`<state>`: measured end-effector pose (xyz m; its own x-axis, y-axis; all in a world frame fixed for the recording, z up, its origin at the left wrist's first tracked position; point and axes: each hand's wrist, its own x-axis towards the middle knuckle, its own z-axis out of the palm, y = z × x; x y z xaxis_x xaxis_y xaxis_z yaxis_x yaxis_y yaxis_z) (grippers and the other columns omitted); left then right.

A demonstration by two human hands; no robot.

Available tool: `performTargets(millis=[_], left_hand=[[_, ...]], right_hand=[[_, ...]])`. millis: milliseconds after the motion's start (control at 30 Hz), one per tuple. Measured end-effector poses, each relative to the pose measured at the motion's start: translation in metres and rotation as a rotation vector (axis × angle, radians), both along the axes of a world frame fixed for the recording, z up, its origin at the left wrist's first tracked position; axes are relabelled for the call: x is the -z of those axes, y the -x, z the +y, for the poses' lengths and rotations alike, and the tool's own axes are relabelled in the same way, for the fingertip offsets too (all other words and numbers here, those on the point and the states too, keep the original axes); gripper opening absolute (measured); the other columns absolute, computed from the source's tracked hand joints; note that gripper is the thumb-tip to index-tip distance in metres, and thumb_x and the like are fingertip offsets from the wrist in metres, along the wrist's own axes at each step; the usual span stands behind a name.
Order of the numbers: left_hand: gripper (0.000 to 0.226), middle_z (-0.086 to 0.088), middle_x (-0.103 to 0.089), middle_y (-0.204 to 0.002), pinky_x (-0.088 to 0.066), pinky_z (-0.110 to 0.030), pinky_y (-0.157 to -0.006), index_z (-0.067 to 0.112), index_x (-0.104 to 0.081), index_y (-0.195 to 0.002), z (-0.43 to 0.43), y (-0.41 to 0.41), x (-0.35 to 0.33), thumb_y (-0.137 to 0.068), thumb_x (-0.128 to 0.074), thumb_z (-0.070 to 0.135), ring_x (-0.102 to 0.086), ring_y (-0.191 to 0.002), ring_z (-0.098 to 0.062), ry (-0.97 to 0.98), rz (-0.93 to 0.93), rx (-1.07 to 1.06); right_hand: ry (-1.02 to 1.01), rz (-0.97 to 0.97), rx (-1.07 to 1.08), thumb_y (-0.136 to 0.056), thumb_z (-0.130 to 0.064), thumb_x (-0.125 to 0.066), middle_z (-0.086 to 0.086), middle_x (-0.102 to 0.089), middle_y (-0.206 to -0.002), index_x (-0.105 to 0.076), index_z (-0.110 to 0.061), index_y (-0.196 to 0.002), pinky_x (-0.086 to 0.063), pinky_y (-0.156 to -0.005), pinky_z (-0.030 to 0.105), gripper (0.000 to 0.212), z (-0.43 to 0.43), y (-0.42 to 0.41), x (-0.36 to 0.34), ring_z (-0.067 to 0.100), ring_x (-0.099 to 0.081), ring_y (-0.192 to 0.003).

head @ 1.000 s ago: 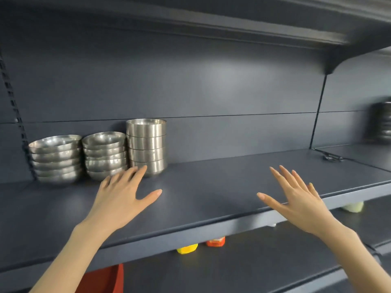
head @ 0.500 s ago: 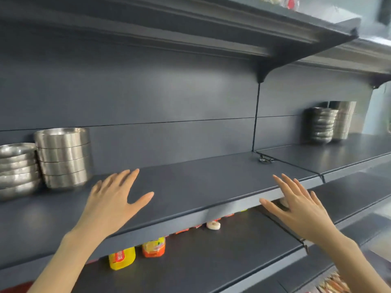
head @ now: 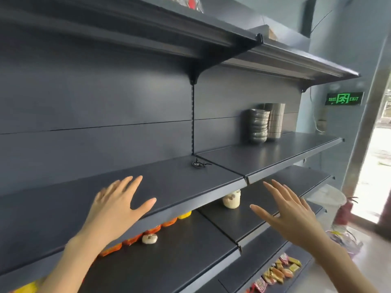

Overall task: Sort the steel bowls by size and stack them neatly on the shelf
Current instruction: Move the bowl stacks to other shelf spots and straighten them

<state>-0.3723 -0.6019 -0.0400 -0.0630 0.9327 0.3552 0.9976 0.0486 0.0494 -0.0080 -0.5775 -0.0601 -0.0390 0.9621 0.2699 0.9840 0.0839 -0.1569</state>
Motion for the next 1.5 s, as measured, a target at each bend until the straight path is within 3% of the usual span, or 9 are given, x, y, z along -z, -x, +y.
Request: performTargets(millis=[200, 300, 433, 533, 700, 833, 967, 1200, 1500], left_hand=[[0.109, 0.008, -0.015, -0.160, -0.021, -0.036, -0.114, 0.031, -0.008, -0.154, 0.062, -0.051, -0.014, -0.063, 0.003, 0.090, -0.016, -0.147, -0.014, 0.015, -0.001, 0.049], [0.090, 0.009, -0.017, -0.160, -0.021, -0.037, -0.115, 0.030, -0.008, -0.154, 0.101, -0.078, -0.014, -0.081, -0.012, 0.083, -0.016, -0.146, -0.014, 0.000, -0.013, 0.093], [0.080, 0.010, -0.018, -0.159, -0.021, -0.037, -0.116, 0.030, -0.009, -0.154, 0.152, -0.116, -0.013, -0.087, -0.022, 0.073, -0.018, -0.146, -0.013, 0.014, -0.021, 0.142], [0.079, 0.010, -0.018, -0.159, -0.020, -0.036, -0.116, 0.030, -0.010, -0.154, 0.187, -0.145, -0.013, -0.088, -0.022, 0.072, -0.017, -0.146, -0.013, 0.013, -0.039, 0.162], [0.078, 0.012, -0.018, -0.159, -0.019, -0.034, -0.116, 0.030, -0.009, -0.154, 0.232, -0.189, -0.014, -0.089, -0.023, 0.072, -0.018, -0.145, -0.012, 0.041, -0.042, 0.191], [0.077, 0.013, -0.016, -0.159, -0.020, -0.033, -0.115, 0.030, -0.008, -0.154, 0.262, -0.217, -0.021, -0.090, -0.023, 0.070, -0.019, -0.145, -0.012, 0.041, -0.010, 0.164], [0.080, 0.011, -0.014, -0.160, -0.019, -0.035, -0.115, 0.029, -0.005, -0.154, 0.287, -0.249, -0.024, -0.089, -0.023, 0.071, -0.018, -0.145, -0.014, 0.037, 0.006, 0.108], [0.084, 0.009, -0.016, -0.160, -0.023, -0.040, -0.115, 0.029, -0.007, -0.154, 0.332, -0.332, -0.018, -0.086, -0.022, 0.074, -0.020, -0.145, -0.015, 0.030, -0.032, 0.011], [0.082, 0.010, -0.016, -0.160, -0.023, -0.040, -0.114, 0.030, -0.010, -0.154, 0.381, -0.422, -0.017, -0.085, -0.023, 0.074, -0.021, -0.145, -0.016, 0.026, -0.071, -0.102]], right_hand=[[-0.004, 0.007, 0.061, -0.051, -0.093, 0.007, -0.008, 0.011, -0.160, 0.008, -0.036, -0.150, 0.000, -0.118, 0.046, 0.114, 0.045, -0.051, 0.004, 0.019, 0.008, -0.148], [0.001, 0.014, 0.072, -0.058, -0.093, 0.002, -0.007, 0.016, -0.159, 0.009, -0.037, -0.151, 0.001, -0.117, 0.049, 0.109, 0.079, -0.077, 0.001, 0.020, 0.012, -0.148], [-0.019, -0.003, 0.087, -0.057, -0.093, 0.003, -0.008, 0.010, -0.160, 0.003, -0.036, -0.151, 0.001, -0.117, 0.049, 0.110, 0.121, -0.109, -0.001, 0.020, 0.007, -0.148], [-0.074, -0.025, 0.115, -0.054, -0.092, 0.003, -0.010, 0.002, -0.161, -0.002, -0.037, -0.151, -0.003, -0.117, 0.049, 0.111, 0.154, -0.138, -0.004, 0.018, 0.001, -0.149], [-0.069, -0.005, 0.141, -0.068, -0.090, -0.007, -0.010, 0.003, -0.161, -0.002, -0.038, -0.151, -0.003, -0.117, 0.050, 0.098, 0.200, -0.175, -0.006, 0.018, 0.000, -0.149], [-0.048, 0.032, 0.125, -0.059, -0.092, 0.002, -0.010, 0.008, -0.161, 0.002, -0.039, -0.151, -0.004, -0.118, 0.048, 0.106, 0.233, -0.206, 0.001, 0.018, 0.006, -0.149], [-0.036, 0.067, 0.084, -0.070, -0.083, -0.014, -0.009, 0.008, -0.161, 0.001, -0.037, -0.152, -0.005, -0.118, 0.049, 0.095, 0.272, -0.243, 0.000, 0.018, 0.005, -0.149], [-0.090, 0.046, -0.029, -0.076, -0.081, -0.023, -0.010, -0.011, -0.160, -0.014, -0.034, -0.151, -0.013, -0.117, 0.047, 0.090, 0.341, -0.320, -0.003, 0.016, -0.016, -0.146], [-0.086, 0.019, -0.133, -0.075, -0.082, -0.022, -0.008, -0.010, -0.161, -0.013, -0.032, -0.152, -0.011, -0.117, 0.047, 0.092, 0.426, -0.410, -0.018, 0.017, -0.007, -0.148]])
